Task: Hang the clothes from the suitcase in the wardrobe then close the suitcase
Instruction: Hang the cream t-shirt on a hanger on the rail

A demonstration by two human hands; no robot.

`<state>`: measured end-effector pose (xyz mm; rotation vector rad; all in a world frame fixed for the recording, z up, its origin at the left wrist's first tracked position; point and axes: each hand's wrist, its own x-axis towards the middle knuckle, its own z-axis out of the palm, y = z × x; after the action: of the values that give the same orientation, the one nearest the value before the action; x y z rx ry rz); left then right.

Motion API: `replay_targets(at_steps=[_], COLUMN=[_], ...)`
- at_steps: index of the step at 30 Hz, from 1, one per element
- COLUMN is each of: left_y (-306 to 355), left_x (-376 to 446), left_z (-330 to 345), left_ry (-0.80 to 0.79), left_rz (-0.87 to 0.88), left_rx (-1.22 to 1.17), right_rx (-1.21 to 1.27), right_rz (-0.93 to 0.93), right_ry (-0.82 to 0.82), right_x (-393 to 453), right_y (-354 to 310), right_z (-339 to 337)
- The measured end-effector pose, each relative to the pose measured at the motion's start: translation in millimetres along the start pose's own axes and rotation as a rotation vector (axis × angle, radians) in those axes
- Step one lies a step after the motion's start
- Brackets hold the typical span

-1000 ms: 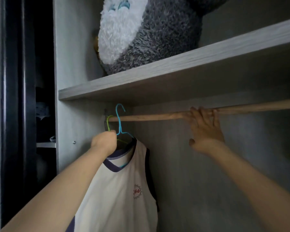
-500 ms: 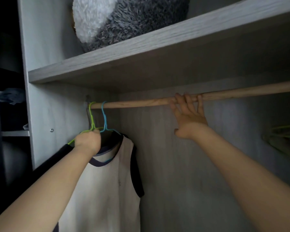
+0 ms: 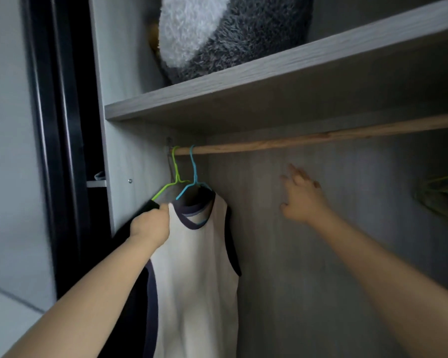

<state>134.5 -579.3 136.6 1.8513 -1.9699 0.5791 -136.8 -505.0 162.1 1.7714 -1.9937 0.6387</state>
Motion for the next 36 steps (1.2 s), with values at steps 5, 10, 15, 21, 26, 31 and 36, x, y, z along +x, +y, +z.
replay_targets(at_steps=[5, 10, 15, 21, 26, 31, 36], left_y=[-8.0, -17.1, -29.2, -38.1, -49.4, -52.9, -72.6], left_x=[-12.2, -3.8, -1.3, -19.3, -71.1, -138.7, -233.1], left_z=[-2.9, -0.5, 3.1, -12.4, -36.3, -64.6, -91.8], left_ry=[0.027, 0.033, -0.014, 0.049, 0.058, -0.027, -0.047], left_rz=[-0.064, -0.098, -0.097, -0.020, 0.102, 0.142, 0.065], left_rx=[-0.114, -0.135, -0.083, 0.005, 0.139, 0.146, 0.092], right_rx=[0.036, 0.052, 0.014, 0.013, 0.128, 0.260, 0.368], right_rz=[-0.054, -0.090, -0.112, -0.138, -0.178, -0.285, -0.438], right_ry=[-0.181, -0.251, -0.269, -0.240, -0.150, -0.088, -0.058], right_x=[-35.2, -54.4, -66.2, -80.4, -98.1, -126.5, -194.0], right_y=[-21.5, -38.4, -56.4, -76.6, -98.6, -126.0, -156.5], right_z=[31.1, 34.3, 23.3, 14.2, 4.0, -11.2, -32.4])
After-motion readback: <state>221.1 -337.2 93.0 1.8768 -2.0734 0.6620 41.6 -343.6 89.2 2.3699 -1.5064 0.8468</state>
